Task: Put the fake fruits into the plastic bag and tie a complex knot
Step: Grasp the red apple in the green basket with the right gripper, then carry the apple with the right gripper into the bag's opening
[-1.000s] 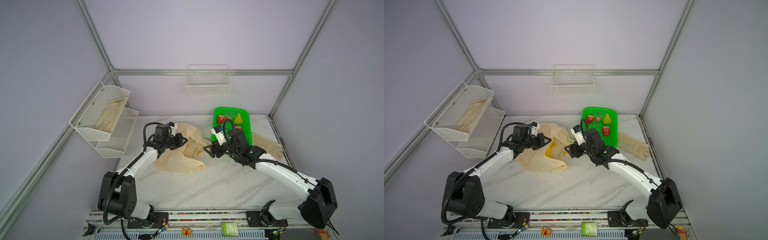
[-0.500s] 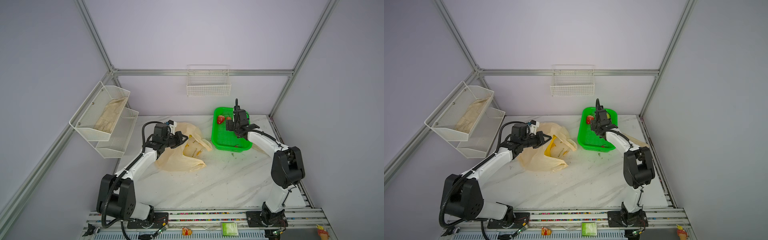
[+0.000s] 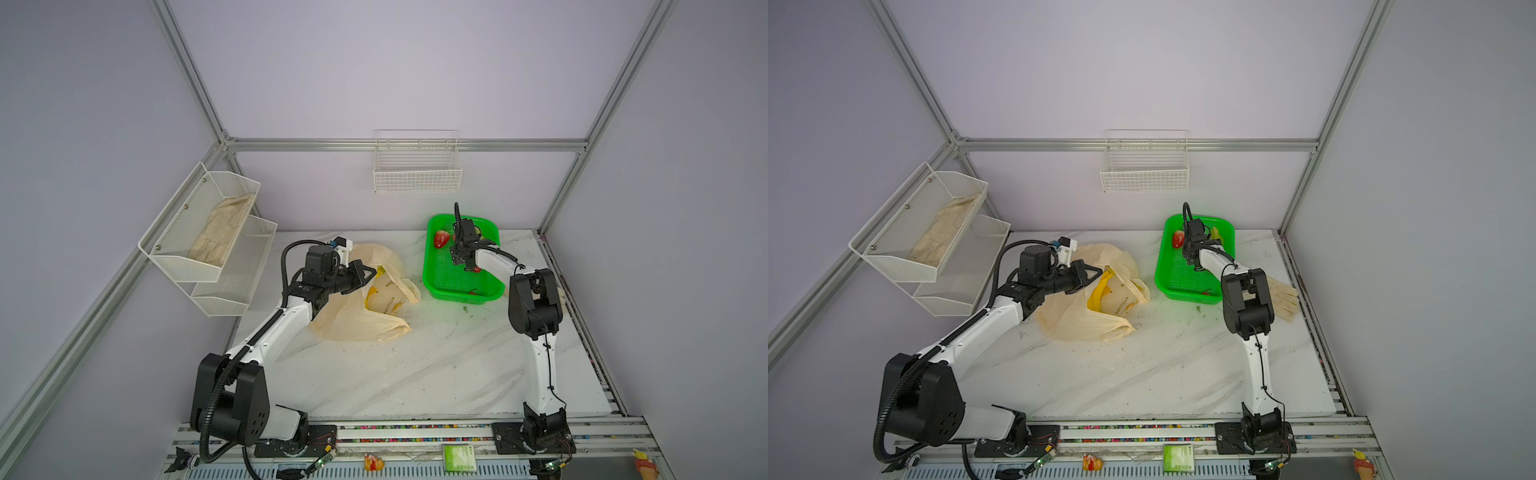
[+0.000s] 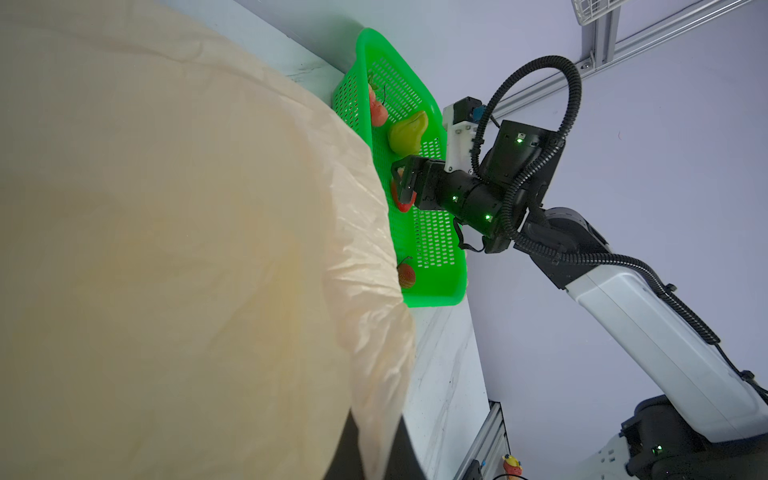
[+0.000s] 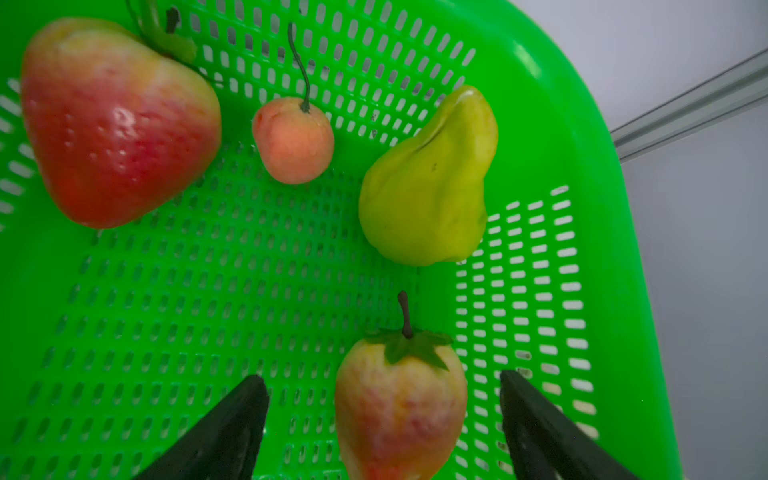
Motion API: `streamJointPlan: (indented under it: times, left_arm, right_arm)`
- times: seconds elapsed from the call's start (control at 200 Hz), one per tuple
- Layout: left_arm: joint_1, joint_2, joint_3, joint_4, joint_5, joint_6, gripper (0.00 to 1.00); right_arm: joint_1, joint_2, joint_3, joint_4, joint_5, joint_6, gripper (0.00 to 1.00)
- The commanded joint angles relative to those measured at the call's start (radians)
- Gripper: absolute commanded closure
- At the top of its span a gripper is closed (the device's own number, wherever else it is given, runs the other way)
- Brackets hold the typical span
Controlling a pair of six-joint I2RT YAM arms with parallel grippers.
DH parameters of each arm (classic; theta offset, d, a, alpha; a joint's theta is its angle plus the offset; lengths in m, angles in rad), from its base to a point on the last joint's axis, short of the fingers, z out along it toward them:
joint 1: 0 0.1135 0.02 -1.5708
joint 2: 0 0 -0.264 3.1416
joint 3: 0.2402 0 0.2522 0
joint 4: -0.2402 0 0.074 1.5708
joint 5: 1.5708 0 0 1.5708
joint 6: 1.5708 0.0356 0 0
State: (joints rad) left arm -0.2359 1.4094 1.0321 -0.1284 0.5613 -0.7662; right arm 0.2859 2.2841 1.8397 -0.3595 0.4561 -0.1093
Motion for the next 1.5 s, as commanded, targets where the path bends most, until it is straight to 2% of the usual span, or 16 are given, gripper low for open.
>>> streamJointPlan:
  times: [0.0, 0.16, 0.385, 0.475, 0.795, 0.985, 1.075, 1.13, 1.28, 1.36, 1.495]
  left_arm:
    - [0.006, -0.012, 0.027, 0.041, 0.015, 0.007, 1.00]
    - [0.006, -0.010, 0.025, 0.041, 0.017, 0.006, 1.00]
    - [0.006, -0.009, 0.023, 0.044, 0.020, 0.006, 1.00]
    - [0.006, -0.008, 0.021, 0.044, 0.021, 0.006, 1.00]
    - [0.006, -0.010, 0.018, 0.050, 0.024, 0.004, 1.00]
    - [0.006, -0.009, 0.017, 0.052, 0.035, -0.004, 1.00]
    - [0.006, -0.013, 0.013, 0.053, 0.035, -0.004, 1.00]
    - [0.007, -0.016, 0.009, 0.056, 0.031, -0.005, 1.00]
    - [0.006, -0.015, 0.006, 0.056, 0.035, -0.008, 1.00]
    - [0.006, -0.016, 0.006, 0.058, 0.037, -0.010, 1.00]
    - [0.006, -0.020, 0.006, 0.058, 0.038, -0.005, 1.00]
  right_arm:
    - [-0.008, 0.036, 0.051, -0.078, 0.031, -0.024, 0.10]
    - [-0.018, 0.072, 0.076, -0.111, -0.007, -0.013, 0.11]
    - [-0.031, 0.078, 0.077, -0.126, -0.122, 0.019, 0.16]
    - [-0.042, 0.075, 0.074, -0.122, -0.181, 0.033, 0.21]
    - [-0.049, 0.047, 0.047, -0.120, -0.248, 0.064, 0.41]
    - [-0.050, -0.037, 0.004, -0.062, -0.329, 0.062, 0.45]
    - [-0.049, -0.118, -0.043, -0.023, -0.396, 0.083, 0.47]
    - [-0.050, -0.187, -0.093, 0.024, -0.476, 0.108, 0.49]
    - [-0.021, -0.442, -0.354, 0.237, -0.717, 0.212, 0.51]
    - [0.035, -0.573, -0.478, 0.306, -0.774, 0.220, 0.50]
    - [0.189, -0.727, -0.668, 0.346, -0.817, 0.186, 0.50]
